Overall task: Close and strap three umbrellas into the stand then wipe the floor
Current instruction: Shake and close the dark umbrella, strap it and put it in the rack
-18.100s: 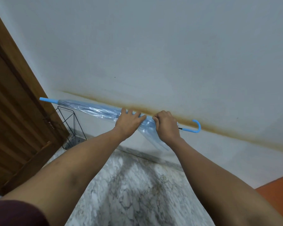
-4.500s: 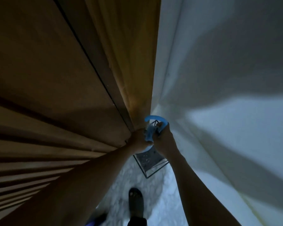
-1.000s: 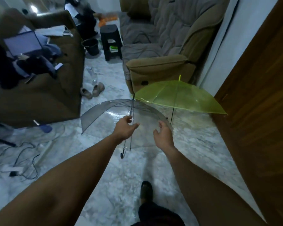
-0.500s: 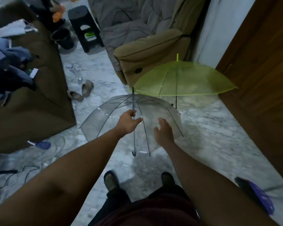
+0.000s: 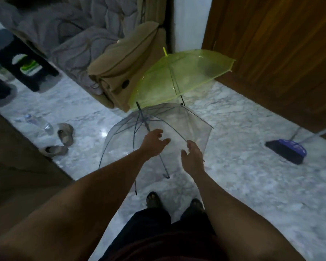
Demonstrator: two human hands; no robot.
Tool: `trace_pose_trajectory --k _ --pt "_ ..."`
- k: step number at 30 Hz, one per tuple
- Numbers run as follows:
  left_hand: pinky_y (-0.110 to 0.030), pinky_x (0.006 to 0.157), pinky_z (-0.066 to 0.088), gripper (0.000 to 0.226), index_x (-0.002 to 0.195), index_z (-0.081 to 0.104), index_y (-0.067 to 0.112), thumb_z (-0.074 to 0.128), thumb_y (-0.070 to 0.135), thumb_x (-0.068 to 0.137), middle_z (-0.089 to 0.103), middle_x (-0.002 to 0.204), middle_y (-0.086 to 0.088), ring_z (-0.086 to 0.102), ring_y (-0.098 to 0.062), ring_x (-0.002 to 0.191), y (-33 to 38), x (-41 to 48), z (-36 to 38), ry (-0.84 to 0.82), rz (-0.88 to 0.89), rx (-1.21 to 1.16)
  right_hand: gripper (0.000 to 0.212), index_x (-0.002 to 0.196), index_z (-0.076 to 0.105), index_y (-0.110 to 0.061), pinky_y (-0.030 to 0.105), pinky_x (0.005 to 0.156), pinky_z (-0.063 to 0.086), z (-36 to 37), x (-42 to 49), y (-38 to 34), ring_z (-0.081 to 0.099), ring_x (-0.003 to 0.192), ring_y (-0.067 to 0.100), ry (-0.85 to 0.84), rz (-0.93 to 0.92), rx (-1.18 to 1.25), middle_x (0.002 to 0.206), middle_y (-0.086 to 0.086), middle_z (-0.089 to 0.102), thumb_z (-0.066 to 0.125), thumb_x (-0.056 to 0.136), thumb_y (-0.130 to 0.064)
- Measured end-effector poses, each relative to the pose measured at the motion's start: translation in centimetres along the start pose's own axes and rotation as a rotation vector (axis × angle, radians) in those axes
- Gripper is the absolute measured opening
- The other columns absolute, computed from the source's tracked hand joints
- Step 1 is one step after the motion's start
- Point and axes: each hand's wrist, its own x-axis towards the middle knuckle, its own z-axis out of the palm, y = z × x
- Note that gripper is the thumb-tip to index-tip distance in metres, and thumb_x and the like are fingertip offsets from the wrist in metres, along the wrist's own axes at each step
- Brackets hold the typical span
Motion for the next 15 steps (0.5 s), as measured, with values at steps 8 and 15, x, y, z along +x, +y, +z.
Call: trace_pose_trajectory --k 8,15 --pt "-0.036 0.098 0.048 0.057 0.134 0.052 0.014 0.068 0.039 0.087 0.057 0.13 -0.005 0.057 -0.021 0.114 -1.1 -3.2 2.6 -0.177 0.163 0.139 0.045 0.142 0.043 -0.01 0.02 0.099 0.036 2.4 -6.7 2.7 0.05 0.127 0.021 0.197 0.161 0.166 0.14 0.008 0.05 0.054 0.097 -0.012" --pt "-0.005 0.068 0.044 0.041 0.131 0.054 0.016 0.061 0.029 0.093 0.059 0.124 -0.001 0.059 -0.008 0.089 -6.7 -8.2 9.7 -0.277 0.194 0.177 0.046 0.142 0.042 -0.006 0.021 0.099 0.037 6.2 -12.7 10.7 0.05 0.127 0.023 0.34 0.248 0.243 0.142 0.011 0.048 0.052 0.098 -0.013"
